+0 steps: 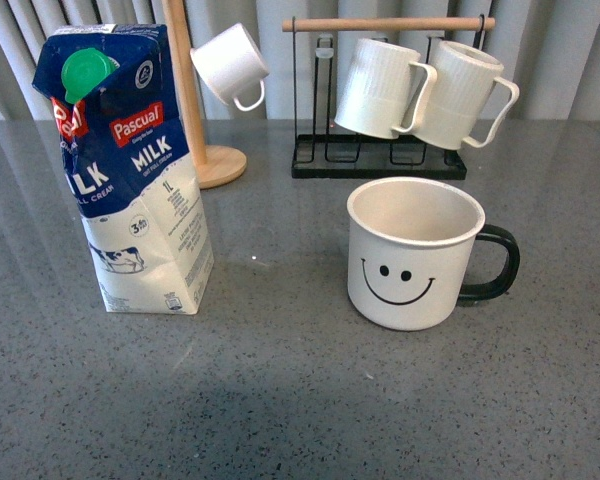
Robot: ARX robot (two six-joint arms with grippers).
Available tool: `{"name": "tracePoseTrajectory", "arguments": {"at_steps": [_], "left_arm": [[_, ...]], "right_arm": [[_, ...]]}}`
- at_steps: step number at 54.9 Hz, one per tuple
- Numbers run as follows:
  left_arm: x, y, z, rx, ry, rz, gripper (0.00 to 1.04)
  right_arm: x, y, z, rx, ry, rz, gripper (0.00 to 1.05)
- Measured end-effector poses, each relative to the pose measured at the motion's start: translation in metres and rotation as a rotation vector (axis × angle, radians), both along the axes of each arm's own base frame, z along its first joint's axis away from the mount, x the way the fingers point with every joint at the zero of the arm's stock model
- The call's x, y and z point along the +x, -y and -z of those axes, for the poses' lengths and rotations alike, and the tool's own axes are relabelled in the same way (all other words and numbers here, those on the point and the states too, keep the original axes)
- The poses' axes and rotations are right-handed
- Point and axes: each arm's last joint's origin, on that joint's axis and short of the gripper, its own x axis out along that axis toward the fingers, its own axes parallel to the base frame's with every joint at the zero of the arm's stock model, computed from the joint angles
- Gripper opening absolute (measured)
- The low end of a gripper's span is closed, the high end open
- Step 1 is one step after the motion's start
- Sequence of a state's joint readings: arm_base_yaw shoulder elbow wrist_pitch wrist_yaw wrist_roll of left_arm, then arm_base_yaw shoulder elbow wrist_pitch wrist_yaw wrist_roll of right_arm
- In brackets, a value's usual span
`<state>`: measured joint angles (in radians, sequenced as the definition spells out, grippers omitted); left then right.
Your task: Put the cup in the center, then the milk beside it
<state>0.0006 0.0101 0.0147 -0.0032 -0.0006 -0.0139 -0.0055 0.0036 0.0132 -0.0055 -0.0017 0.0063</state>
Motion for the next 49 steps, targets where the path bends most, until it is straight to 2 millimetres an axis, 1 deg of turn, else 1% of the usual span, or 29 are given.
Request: {"name": "tracePoseTrajectory", "arguments": {"at_steps": [17,22,24,28,30,33,35,36,37,38,40,42,45,47,49], "left_arm": [[0.0,0.0,0.0001,0.0,-0.001,0.0,0.98],[0.0,0.0,0.0001,0.0,-0.001,0.0,0.98],[0.0,0.0,0.0001,0.0,-0.001,0.0,0.98],[0.0,0.0,0.0001,0.0,-0.001,0.0,0.98],[0.0,0.0,0.0001,0.0,-0.001,0.0,0.98],[0.0,0.0,0.0001,0.0,-0.001,0.0,0.98],[0.0,0.0,0.0001,0.0,-0.001,0.0,0.98],[0.0,0.0,0.0001,0.0,-0.001,0.0,0.98],[0.0,0.0,0.0001,0.0,-0.001,0.0,0.98],[0.0,0.0,0.0001,0.0,-0.001,0.0,0.98],[0.0,0.0,0.0001,0.0,-0.001,0.0,0.98],[0.0,0.0,0.0001,0.0,-0.001,0.0,0.98],[0.0,0.0,0.0001,0.0,-0.001,0.0,0.98],[0.0,0.0,0.0001,0.0,-0.001,0.0,0.98],[0.0,0.0,0.0001,0.0,-0.001,0.0,0.98]], "right_arm": [[0.0,0.0,0.0,-0.001,0.0,0.0,0.02],[0.0,0.0,0.0,0.0,0.0,0.0,0.2],[0.0,0.0,0.0,0.0,0.0,0.0,0.23],[0.0,0.0,0.0,0.0,0.0,-0.001,0.34],[0.0,0.0,0.0,0.0,0.0,0.0,0.42],[0.0,0.0,0.0,0.0,0.0,0.0,0.49],[0.0,0.0,0.0,0.0,0.0,0.0,0.56],[0.0,0.0,0.0,0.0,0.0,0.0,0.58],[0.0,0.0,0.0,0.0,0.0,0.0,0.78],[0.0,0.0,0.0,0.0,0.0,0.0,0.8],[0.0,0.0,0.0,0.0,0.0,0.0,0.88],[0.0,0.0,0.0,0.0,0.0,0.0,0.91],[0.0,0.0,0.0,0.0,0.0,0.0,1.0],[0.0,0.0,0.0,0.0,0.0,0.0,1.0],[0.0,0.0,0.0,0.0,0.0,0.0,0.98]]}}
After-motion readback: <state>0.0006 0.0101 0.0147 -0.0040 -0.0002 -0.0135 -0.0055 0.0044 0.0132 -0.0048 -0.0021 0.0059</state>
